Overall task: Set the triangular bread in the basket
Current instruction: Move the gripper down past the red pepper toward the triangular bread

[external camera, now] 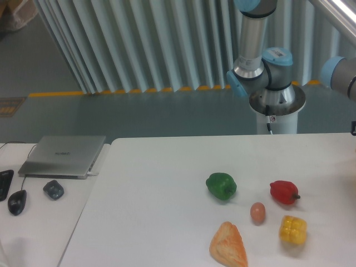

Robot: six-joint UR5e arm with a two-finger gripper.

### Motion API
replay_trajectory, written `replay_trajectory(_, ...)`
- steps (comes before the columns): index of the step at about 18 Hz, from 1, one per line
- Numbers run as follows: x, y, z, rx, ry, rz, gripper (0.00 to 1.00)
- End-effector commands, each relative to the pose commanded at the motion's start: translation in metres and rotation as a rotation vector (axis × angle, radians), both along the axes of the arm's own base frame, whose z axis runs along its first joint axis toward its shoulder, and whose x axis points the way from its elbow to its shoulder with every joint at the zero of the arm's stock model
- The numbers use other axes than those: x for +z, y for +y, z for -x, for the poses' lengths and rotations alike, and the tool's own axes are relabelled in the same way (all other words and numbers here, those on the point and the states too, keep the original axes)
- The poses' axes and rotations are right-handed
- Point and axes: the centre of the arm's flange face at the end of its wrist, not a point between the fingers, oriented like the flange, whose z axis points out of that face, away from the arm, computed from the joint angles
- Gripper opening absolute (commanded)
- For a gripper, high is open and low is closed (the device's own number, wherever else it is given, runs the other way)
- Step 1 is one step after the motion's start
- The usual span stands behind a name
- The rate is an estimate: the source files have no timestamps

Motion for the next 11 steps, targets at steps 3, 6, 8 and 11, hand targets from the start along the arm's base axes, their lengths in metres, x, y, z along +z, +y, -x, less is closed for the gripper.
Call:
replay_trajectory(3,0.008,0.057,-0.027,0.011,0.014,-0.021,1.0)
replay_trajectory(6,0.009,0.106,-0.075,0.101,-0.006,-0.061,1.0)
replay_trajectory(8,-0.001,0.117,-0.089,0.096,0.011,-0.015,1.0)
replay_trajectory(11,0.019,0.128,-0.131,0.051,0.07,0.066,1.0)
